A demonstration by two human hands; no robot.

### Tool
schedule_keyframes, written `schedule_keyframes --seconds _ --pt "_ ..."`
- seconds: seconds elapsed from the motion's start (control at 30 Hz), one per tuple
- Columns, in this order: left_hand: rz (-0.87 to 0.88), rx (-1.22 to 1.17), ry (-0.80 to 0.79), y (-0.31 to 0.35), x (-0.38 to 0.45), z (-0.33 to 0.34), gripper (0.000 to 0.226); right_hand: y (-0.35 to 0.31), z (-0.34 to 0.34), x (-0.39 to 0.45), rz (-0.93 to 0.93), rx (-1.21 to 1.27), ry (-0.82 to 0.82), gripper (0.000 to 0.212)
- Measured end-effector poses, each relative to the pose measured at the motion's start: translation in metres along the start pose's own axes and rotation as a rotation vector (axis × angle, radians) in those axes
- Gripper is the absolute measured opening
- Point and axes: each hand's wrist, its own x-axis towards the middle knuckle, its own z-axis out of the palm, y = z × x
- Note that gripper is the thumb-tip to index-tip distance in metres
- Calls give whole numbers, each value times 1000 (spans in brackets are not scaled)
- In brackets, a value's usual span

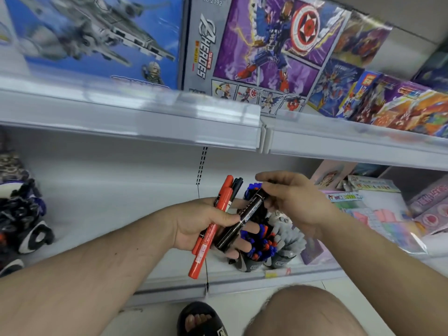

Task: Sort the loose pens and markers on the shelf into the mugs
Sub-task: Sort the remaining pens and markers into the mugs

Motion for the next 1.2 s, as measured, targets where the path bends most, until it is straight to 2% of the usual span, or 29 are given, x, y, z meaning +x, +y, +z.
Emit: schedule_keyframes --seconds 0.1,0.2,0.3,0.4,0.47,0.57,0.63,0.7,0.8,0.97,1.2 --pt "-25 67 66 1 -12 0 33 -10 4 -2 -9 158 180 23" --pt "-34 174 283 0 -18 -3 20 -21 7 0 31 293 271 20" --pt "28 214 468 0 -21 -9 29 -28 20 -5 26 157 140 23" --pt "87 238 493 1 -27 -9 38 -36 42 -14 -20 -69 -21 22" --pt "113 292 501 1 -28 -7 42 -43 58 -18 -50 -243 -70 8" --pt "163 349 482 -1 -30 1 29 -45 78 -17 -15 -426 -109 42" --pt "209 371 442 -1 -33 5 19 -45 87 -16 -13 -468 -132 40" --pt "228 353 402 0 -39 6 16 -43 89 -14 -11 -388 -137 31" --pt "194 281 392 3 -51 2 10 -43 85 -12 56 -67 -69 23" --pt "164 269 460 -2 -70 -9 22 -43 100 -8 170 241 18 9" --pt "165 297 564 -13 -119 -36 21 -45 176 -5 254 513 74 16"
